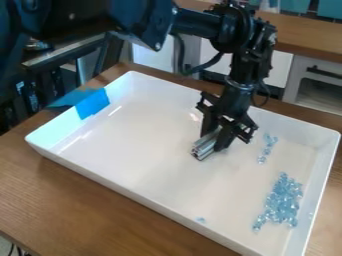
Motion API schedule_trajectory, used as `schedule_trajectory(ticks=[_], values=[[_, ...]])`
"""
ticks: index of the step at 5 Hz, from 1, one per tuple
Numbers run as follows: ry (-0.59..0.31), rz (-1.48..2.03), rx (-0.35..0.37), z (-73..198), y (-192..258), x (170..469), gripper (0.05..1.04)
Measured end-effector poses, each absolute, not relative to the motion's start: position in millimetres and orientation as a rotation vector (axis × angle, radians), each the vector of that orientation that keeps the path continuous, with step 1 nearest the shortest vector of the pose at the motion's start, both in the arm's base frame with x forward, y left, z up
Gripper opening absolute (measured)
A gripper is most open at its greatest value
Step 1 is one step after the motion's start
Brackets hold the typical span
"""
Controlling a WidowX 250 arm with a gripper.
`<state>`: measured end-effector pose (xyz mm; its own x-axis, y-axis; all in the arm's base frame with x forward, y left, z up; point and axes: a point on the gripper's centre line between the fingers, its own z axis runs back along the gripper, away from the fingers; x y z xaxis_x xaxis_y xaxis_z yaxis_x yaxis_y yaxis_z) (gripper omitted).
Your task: Sweep into pile
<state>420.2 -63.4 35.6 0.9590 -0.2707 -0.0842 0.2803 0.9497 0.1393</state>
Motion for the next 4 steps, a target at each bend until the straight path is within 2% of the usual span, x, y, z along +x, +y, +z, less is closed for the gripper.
schedule_trajectory(ticks=[2, 4], values=[[0.057, -0.387, 0.144, 33, -97, 413, 0.383], [0.031, -0.469, 0.139, 31, -98, 407, 0.383]])
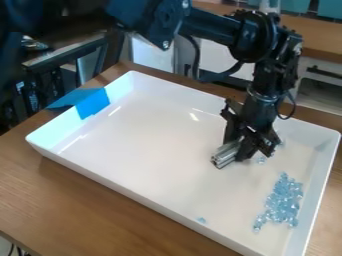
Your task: Sweep into pile
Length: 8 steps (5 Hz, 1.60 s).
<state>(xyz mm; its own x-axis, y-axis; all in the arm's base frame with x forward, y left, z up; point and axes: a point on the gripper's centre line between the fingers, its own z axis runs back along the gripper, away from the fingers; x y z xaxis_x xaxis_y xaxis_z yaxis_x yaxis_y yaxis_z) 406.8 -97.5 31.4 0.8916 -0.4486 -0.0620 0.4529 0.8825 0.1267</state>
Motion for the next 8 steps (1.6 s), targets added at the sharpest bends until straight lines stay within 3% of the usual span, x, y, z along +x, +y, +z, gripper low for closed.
schedule_trajectory(ticks=[2, 5, 6, 7, 8], values=[[0.084, -0.538, 0.105, 33, -117, 378, 0.383], [0.236, -0.626, 0.030, 38, -127, 351, 0.383], [0.226, -0.555, -0.036, 61, -94, 369, 0.383], [0.165, -0.448, -0.099, 100, -52, 390, 0.384], [0.146, -0.392, -0.089, 121, -42, 399, 0.384]])
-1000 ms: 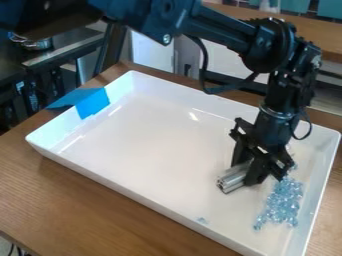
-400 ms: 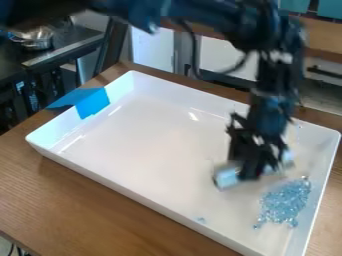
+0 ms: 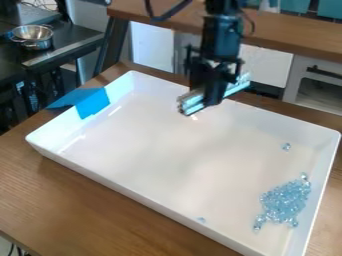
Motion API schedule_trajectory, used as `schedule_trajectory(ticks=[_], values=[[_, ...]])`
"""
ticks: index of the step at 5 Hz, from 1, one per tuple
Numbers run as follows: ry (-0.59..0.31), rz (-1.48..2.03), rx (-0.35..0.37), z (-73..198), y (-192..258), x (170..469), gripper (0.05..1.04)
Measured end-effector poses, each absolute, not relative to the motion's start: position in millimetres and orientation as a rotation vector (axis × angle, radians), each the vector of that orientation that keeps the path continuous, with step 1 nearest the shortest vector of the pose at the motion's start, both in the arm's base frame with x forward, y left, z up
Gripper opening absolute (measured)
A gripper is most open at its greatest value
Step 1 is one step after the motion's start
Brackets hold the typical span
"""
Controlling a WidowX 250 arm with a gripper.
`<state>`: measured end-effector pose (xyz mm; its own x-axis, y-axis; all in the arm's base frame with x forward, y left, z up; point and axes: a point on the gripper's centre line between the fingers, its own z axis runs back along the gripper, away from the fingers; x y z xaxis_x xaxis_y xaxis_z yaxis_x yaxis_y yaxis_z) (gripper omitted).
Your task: Sweep into pile
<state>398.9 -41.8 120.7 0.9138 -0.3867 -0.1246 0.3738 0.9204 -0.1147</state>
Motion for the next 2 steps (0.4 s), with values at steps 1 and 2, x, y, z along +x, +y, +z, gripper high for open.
schedule_trajectory(ticks=[1, 2], values=[[0.240, -0.383, -0.038, 89, -51, 399, 0.384], [0.264, -0.414, 0.015, 70, -75, 398, 0.383]])
